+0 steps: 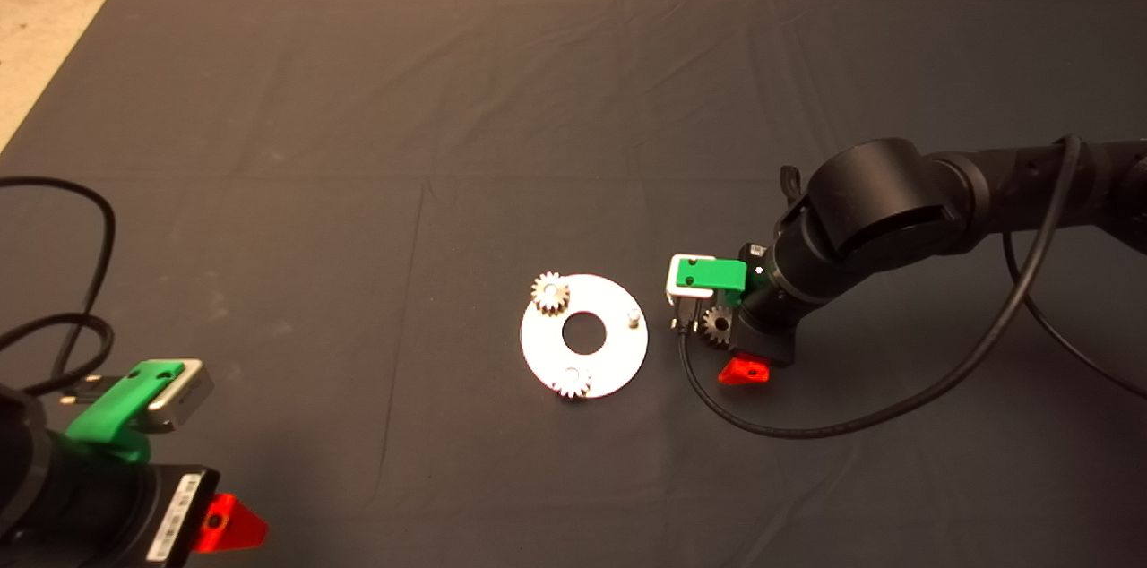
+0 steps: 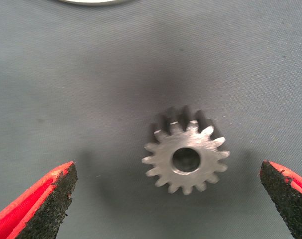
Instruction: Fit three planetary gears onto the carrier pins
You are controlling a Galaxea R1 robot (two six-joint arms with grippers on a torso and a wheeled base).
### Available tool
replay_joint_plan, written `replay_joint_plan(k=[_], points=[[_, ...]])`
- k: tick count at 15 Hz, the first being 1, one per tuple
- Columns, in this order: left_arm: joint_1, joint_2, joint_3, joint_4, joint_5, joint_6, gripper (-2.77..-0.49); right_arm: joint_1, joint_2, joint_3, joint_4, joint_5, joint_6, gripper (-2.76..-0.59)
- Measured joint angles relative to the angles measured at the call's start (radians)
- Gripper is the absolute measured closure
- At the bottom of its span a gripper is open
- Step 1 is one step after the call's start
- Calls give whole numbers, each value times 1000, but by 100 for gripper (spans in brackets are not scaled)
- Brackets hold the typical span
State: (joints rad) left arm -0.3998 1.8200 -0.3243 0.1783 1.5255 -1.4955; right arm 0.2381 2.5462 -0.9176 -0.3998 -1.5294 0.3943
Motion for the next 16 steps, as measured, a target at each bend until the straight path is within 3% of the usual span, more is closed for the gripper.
replay_joint_plan(k=[6, 16], points=[[0, 0, 0, -3, 0, 5, -248, -26, 11, -71, -2, 0, -25, -269], [0, 0, 0, -3, 0, 9, -248, -30, 17, -94, -9, -1, -32, -223]])
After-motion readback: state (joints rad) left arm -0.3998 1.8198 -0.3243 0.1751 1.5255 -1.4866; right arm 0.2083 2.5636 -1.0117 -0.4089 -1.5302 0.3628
